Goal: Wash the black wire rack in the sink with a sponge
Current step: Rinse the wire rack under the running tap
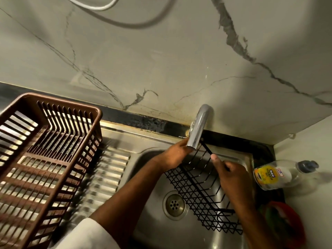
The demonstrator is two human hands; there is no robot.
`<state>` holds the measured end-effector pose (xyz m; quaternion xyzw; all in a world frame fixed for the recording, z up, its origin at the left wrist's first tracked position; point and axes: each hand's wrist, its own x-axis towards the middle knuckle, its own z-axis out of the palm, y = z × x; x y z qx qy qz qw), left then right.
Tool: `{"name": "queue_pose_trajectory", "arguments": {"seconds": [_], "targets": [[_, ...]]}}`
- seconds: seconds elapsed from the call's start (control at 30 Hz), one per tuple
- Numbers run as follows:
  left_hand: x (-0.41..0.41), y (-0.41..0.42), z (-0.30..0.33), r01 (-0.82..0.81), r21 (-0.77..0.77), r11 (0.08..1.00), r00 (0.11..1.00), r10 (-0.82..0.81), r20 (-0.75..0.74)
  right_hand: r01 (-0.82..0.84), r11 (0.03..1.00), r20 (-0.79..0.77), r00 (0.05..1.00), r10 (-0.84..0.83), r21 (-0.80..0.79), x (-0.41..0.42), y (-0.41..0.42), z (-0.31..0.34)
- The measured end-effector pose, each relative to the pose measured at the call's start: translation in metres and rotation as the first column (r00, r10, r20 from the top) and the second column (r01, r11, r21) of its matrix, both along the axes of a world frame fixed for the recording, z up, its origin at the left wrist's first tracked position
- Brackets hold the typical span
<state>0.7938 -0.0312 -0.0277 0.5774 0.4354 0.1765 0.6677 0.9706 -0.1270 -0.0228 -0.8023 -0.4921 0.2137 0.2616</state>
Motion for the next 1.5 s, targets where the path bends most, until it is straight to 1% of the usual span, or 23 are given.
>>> {"name": "queue_pose_trajectory", "arguments": {"seconds": [0.07,0.13,0.17,0.2,0.23,0.33,0.4,0.43,0.5,0.53,0.57,0.7,0.77,0.8,0.87,0.9,0.97,1.07,1.17,1.23,1.3,1.4,1.5], "targets": [[0.008,0.001,0.012,0.076,0.130,0.989,0.996,-0.070,-0.053,0.035,0.999,0.027,0.999,-0.035,0.008,-0.002,0.000,-0.004],[0.024,-0.008,0.010,0.298,0.354,0.887,0.908,-0.149,-0.391,0.040,0.999,0.082,0.996,-0.040,0.001,-0.006,0.004,-0.008],[0.033,-0.016,0.011,0.385,0.451,0.806,0.816,-0.068,-0.574,0.053,0.998,0.091,0.994,-0.052,-0.014,-0.007,0.006,-0.009],[0.040,-0.022,0.006,0.404,0.537,0.741,0.754,0.062,-0.654,0.071,0.997,0.088,0.994,-0.067,-0.034,-0.009,0.007,-0.010],[0.043,-0.027,0.006,0.407,0.560,0.722,0.716,0.129,-0.686,0.084,0.995,0.084,0.993,-0.079,-0.054,-0.011,0.007,-0.010],[0.036,-0.021,-0.017,0.616,0.609,0.500,0.654,0.106,-0.749,0.082,0.995,0.136,0.988,-0.073,-0.058,-0.014,0.002,-0.007],[0.029,-0.019,-0.009,0.607,0.588,0.535,0.652,0.089,-0.753,0.071,0.997,0.173,0.983,-0.063,-0.043,-0.016,-0.002,-0.006],[0.029,-0.021,-0.005,0.493,0.598,0.632,0.709,0.107,-0.697,0.068,0.997,0.180,0.982,-0.060,-0.037,-0.017,-0.003,-0.005],[0.033,-0.017,0.000,0.095,0.535,0.840,0.840,0.221,-0.496,0.066,0.998,0.160,0.985,-0.062,-0.020,-0.019,-0.005,-0.005],[0.032,-0.012,0.002,-0.069,0.456,0.887,0.867,0.280,-0.413,0.066,0.998,0.136,0.989,-0.063,-0.013,-0.020,-0.005,-0.006],[0.031,-0.006,0.006,-0.119,0.425,0.898,0.863,0.305,-0.403,0.066,0.998,0.104,0.993,-0.064,-0.011,-0.021,-0.005,-0.006],[0.032,0.005,0.009,-0.012,0.477,0.879,0.791,0.300,-0.533,0.079,0.997,0.005,0.997,-0.079,-0.019,-0.024,-0.008,-0.007],[0.036,-0.006,0.011,0.097,0.501,0.860,0.754,0.265,-0.601,0.064,0.998,0.033,0.997,-0.064,-0.015,-0.026,-0.007,-0.006],[0.038,-0.015,0.009,0.274,0.542,0.794,0.691,0.229,-0.686,0.056,0.998,0.067,0.996,-0.055,-0.020,-0.027,-0.007,-0.005],[0.040,-0.033,0.002,0.601,0.575,0.554,0.566,0.212,-0.796,0.043,0.998,0.130,0.991,-0.038,-0.035,-0.028,-0.006,-0.004],[0.038,-0.040,0.000,0.654,0.577,0.490,0.533,0.242,-0.811,0.039,0.998,0.145,0.989,-0.031,-0.053,-0.030,-0.007,-0.004],[0.033,-0.042,-0.006,0.673,0.567,0.474,0.496,0.280,-0.822,0.033,0.995,0.143,0.989,-0.019,-0.096,-0.034,-0.009,-0.007],[0.029,-0.029,-0.012,0.465,0.638,0.613,0.597,0.314,-0.738,0.045,0.995,0.148,0.988,-0.032,-0.088,-0.039,-0.013,-0.008],[0.026,-0.015,-0.006,0.188,0.798,0.572,0.809,0.370,-0.456,0.055,0.998,0.115,0.992,-0.051,-0.030,-0.038,-0.015,-0.006],[0.019,-0.004,0.001,0.025,0.791,0.612,0.893,0.341,-0.292,0.049,0.999,0.090,0.995,-0.049,0.003,-0.037,-0.016,-0.005],[0.013,0.008,0.006,0.016,0.662,0.749,0.913,0.259,-0.315,0.047,0.999,0.028,0.998,-0.047,0.012,-0.034,-0.018,-0.007],[0.005,0.022,0.002,-0.034,0.285,0.958,0.955,0.114,-0.272,0.082,0.995,-0.128,0.989,-0.075,0.049,-0.023,-0.023,-0.014],[-0.012,0.025,0.000,-0.102,-0.003,0.995,0.989,0.101,-0.106,0.116,0.986,-0.291,0.953,-0.078,0.116,-0.012,-0.025,-0.015]]}}
